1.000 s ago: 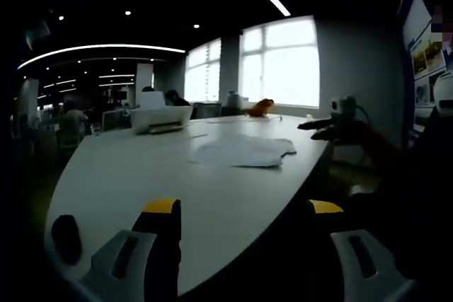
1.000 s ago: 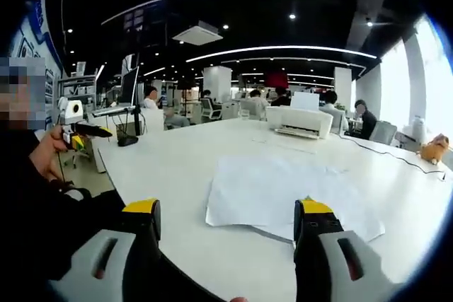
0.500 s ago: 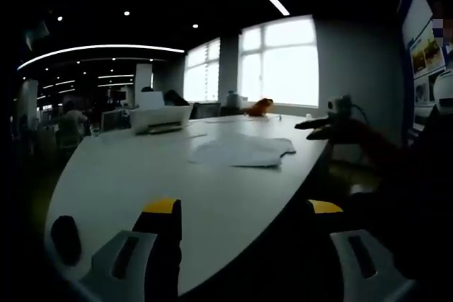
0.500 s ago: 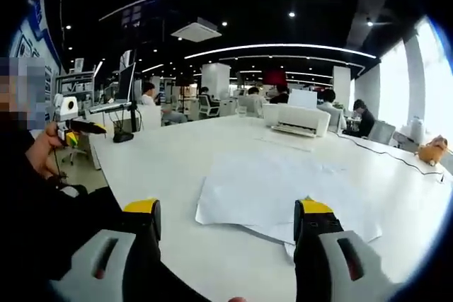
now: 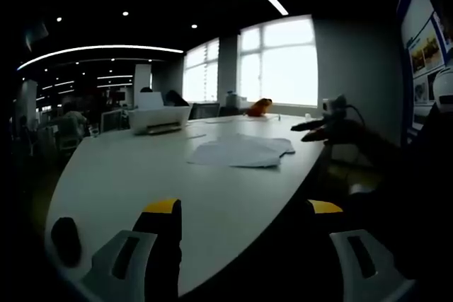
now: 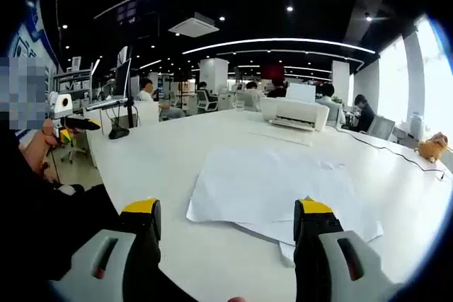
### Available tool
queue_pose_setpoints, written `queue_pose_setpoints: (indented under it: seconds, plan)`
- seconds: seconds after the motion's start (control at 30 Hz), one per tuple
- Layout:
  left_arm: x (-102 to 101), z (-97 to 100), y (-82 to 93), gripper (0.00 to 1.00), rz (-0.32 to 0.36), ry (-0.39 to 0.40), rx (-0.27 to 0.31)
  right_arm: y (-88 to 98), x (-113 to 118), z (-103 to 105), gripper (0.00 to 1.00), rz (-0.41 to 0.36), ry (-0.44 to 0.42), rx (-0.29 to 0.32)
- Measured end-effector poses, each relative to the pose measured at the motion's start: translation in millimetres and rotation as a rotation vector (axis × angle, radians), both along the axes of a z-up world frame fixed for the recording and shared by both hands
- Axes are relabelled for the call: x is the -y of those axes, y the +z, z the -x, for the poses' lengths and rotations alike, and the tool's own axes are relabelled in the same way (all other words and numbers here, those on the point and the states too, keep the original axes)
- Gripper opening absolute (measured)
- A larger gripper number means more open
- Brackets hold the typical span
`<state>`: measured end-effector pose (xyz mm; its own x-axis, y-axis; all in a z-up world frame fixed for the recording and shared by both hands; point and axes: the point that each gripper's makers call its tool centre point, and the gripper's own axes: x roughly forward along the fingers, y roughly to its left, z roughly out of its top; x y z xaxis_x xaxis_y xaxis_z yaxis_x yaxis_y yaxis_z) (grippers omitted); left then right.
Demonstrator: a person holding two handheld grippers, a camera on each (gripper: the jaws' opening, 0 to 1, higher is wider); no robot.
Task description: Organize the stack of printing papers by aligning and flattening the scattered papers on the table
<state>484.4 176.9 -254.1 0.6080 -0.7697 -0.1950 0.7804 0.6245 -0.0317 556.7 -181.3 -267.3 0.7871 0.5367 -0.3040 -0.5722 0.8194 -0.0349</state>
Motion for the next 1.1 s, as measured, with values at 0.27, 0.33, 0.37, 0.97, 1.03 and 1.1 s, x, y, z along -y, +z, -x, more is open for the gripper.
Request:
queue_pose_setpoints:
  seconds: [0.27, 0.33, 0.37, 0.97, 1.03, 1.1]
  plan:
    - [-2.0, -0.3, 2.6, 0.74, 0.001, 0.001, 0.005, -1.5, -1.3, -5.0, 0.72, 0.013, 0.006, -0.012]
    - [-2.2, -0.3, 3.3, 0.74, 0.001, 0.001, 0.005, -2.0, -2.3, -6.3, 0.72, 0.016, 0.008, -0.017]
    - [-2.4, -0.4, 3.6, 0.74, 0.001, 0.002, 0.005, -2.0, -2.6, -6.9, 0.72, 0.018, 0.008, -0.018]
    - [9.9, -0.3, 5.4, 0.74, -0.006, -0.020, 0.005, -5.0, -6.3, -23.5, 0.72, 0.051, -0.004, -0.027]
    - [10.5, -0.4, 5.7, 0.74, -0.007, -0.022, 0.006, -8.4, -8.1, -27.6, 0.72, 0.058, -0.004, -0.029]
    - [10.5, -0.8, 5.7, 0.74, -0.007, -0.022, 0.006, -9.8, -8.7, -32.1, 0.72, 0.056, -0.007, -0.020]
